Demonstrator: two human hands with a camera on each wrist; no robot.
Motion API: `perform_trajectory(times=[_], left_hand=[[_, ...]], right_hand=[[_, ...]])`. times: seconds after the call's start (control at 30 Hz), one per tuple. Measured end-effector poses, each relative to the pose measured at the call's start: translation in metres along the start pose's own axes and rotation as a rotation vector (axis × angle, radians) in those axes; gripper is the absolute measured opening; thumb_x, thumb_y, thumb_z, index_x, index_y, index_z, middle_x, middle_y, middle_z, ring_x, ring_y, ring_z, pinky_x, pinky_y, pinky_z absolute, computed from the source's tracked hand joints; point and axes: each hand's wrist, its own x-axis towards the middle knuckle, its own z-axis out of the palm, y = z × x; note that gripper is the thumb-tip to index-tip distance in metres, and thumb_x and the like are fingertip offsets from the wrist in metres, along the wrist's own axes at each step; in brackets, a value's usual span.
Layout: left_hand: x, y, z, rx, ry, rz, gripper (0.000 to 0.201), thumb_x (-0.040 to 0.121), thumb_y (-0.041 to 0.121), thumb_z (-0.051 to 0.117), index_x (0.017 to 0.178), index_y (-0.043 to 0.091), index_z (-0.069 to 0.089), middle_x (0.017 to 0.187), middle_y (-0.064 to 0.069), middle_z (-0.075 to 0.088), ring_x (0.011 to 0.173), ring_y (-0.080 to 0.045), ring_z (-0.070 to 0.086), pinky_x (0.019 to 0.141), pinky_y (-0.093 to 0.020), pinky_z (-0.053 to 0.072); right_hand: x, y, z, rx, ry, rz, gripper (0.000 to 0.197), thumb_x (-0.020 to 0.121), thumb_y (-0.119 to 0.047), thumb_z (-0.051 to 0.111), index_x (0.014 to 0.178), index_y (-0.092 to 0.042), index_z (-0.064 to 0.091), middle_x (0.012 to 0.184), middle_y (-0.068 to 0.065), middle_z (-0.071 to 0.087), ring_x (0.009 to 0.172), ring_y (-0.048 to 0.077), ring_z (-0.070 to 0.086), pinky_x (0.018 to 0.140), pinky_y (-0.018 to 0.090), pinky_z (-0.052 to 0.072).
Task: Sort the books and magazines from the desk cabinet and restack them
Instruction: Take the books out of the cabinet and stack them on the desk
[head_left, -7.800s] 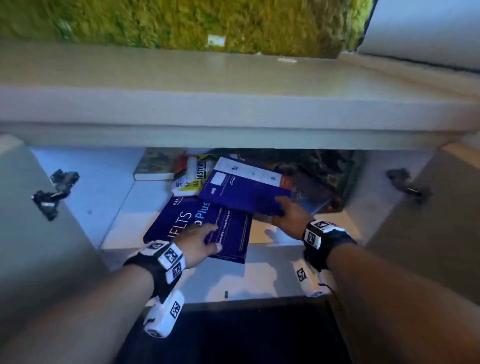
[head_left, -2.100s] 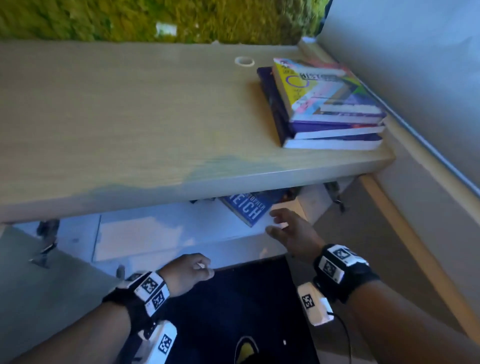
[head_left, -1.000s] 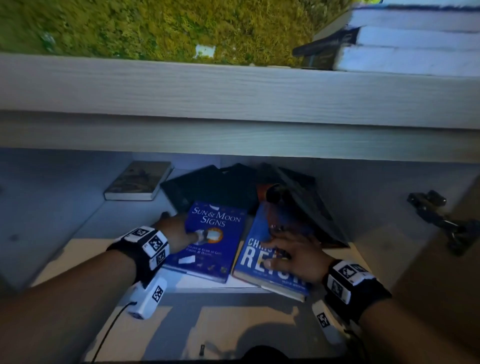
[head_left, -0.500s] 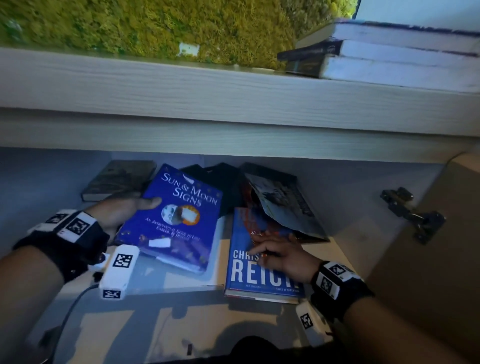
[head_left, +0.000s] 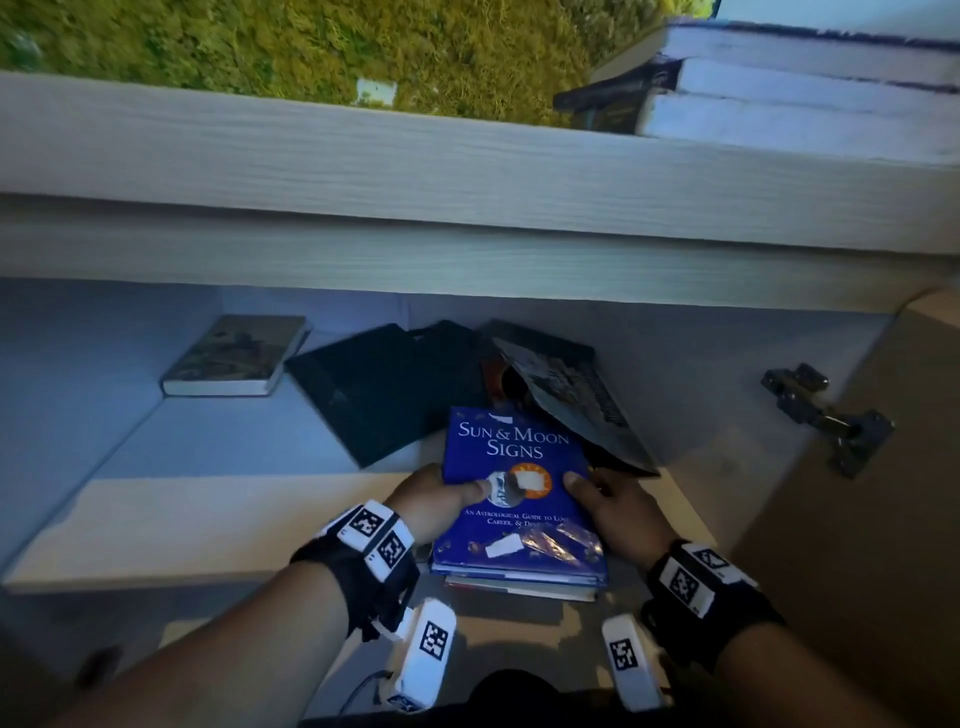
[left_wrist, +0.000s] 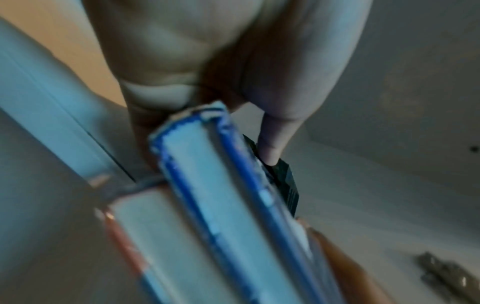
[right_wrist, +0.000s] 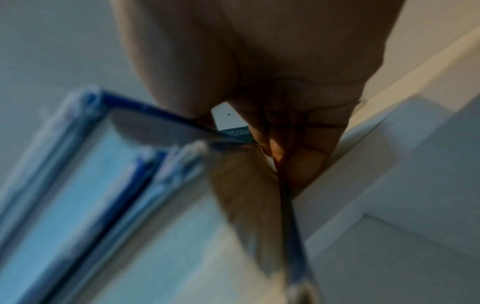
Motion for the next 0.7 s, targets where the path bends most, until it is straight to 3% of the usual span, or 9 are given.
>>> perform_trajectory(times=[0.1,0.23,0.3,0.37,0.4,0.47,0.53,0.63,0.7], left_hand=[[-0.001,-0.006,-0.017,-0.031,-0.025,-0.054,0.057,0.066,0.054,0.073,0.112,0.021,0.07,0.098,-0.007,0.08,0.091,-0.03,0.076,0.095,-0.052,0.057],[-0.006,-0.007,-0.059,0.061,0.021,-0.074,0.046,0.085,0.057,0.063,0.108,0.018,0.069,0.099,-0.009,0.079,0.092,-0.029,0.074,0.093,-0.042,0.056],[0.005,0.001,-0.077,0.311,0.201,-0.111,0.04,0.1,0.043,0.053,0.114,0.009,0.069,0.114,-0.014,0.073,0.105,-0.03,0.069,0.091,-0.032,0.052],[0.019,0.01,-0.089,0.57,0.343,-0.08,0.039,0.104,0.025,0.047,0.136,0.004,0.058,0.14,-0.017,0.059,0.128,-0.031,0.056,0.1,-0.031,0.043],[0.027,0.014,-0.093,0.645,0.357,-0.044,0.041,0.104,0.019,0.045,0.142,0.004,0.052,0.146,-0.017,0.053,0.134,-0.031,0.05,0.106,-0.031,0.039],[0.045,0.013,-0.098,0.873,0.252,0.06,0.04,0.102,0.013,0.044,0.141,0.005,0.05,0.147,-0.016,0.051,0.136,-0.032,0.047,0.11,-0.032,0.035],[0.067,0.0,-0.103,1.121,0.173,0.101,0.048,0.098,0.021,0.045,0.144,0.007,0.043,0.148,-0.015,0.047,0.14,-0.034,0.04,0.117,-0.038,0.029],[0.098,-0.025,-0.117,1.256,0.218,0.023,0.07,0.089,0.036,0.05,0.153,0.013,0.034,0.159,-0.016,0.03,0.148,-0.04,0.027,0.122,-0.049,0.024],[0.112,-0.04,-0.125,1.319,0.242,0.034,0.077,0.087,0.044,0.052,0.154,0.014,0.031,0.16,-0.015,0.03,0.148,-0.04,0.026,0.121,-0.051,0.024]], right_hand=[[-0.006,-0.004,0.014,0.189,-0.09,-0.036,0.055,0.073,-0.074,0.059,0.098,-0.028,0.077,0.095,-0.002,0.08,0.089,0.022,0.076,0.091,0.051,0.057],[-0.011,-0.029,0.035,0.261,-0.216,-0.06,0.028,0.09,-0.052,0.067,0.105,-0.028,0.071,0.099,-0.001,0.08,0.089,0.02,0.077,0.091,0.05,0.059],[-0.005,-0.034,0.04,0.346,-0.215,-0.067,0.034,0.091,-0.045,0.07,0.121,-0.03,0.062,0.111,0.003,0.077,0.093,0.022,0.077,0.092,0.051,0.059],[0.0,-0.037,0.042,0.481,-0.216,-0.017,0.045,0.093,-0.035,0.072,0.133,-0.027,0.054,0.119,0.007,0.074,0.097,0.026,0.077,0.093,0.053,0.059],[-0.001,-0.037,0.044,0.539,-0.224,-0.013,0.042,0.096,-0.028,0.07,0.135,-0.026,0.054,0.119,0.008,0.074,0.098,0.028,0.077,0.093,0.053,0.059],[-0.004,-0.034,0.049,0.573,-0.214,-0.032,0.034,0.1,-0.022,0.064,0.132,-0.03,0.057,0.117,0.006,0.076,0.099,0.028,0.076,0.095,0.054,0.057],[-0.006,-0.029,0.054,0.539,-0.176,-0.053,0.027,0.101,-0.026,0.061,0.125,-0.038,0.059,0.112,-0.001,0.078,0.099,0.025,0.076,0.097,0.055,0.056],[-0.005,-0.024,0.058,0.539,-0.162,-0.047,0.024,0.102,-0.03,0.06,0.122,-0.044,0.059,0.107,-0.001,0.08,0.097,0.025,0.077,0.098,0.056,0.055],[-0.004,-0.024,0.059,0.548,-0.155,-0.046,0.024,0.1,-0.034,0.062,0.12,-0.047,0.06,0.107,0.001,0.08,0.098,0.026,0.077,0.099,0.056,0.054]])
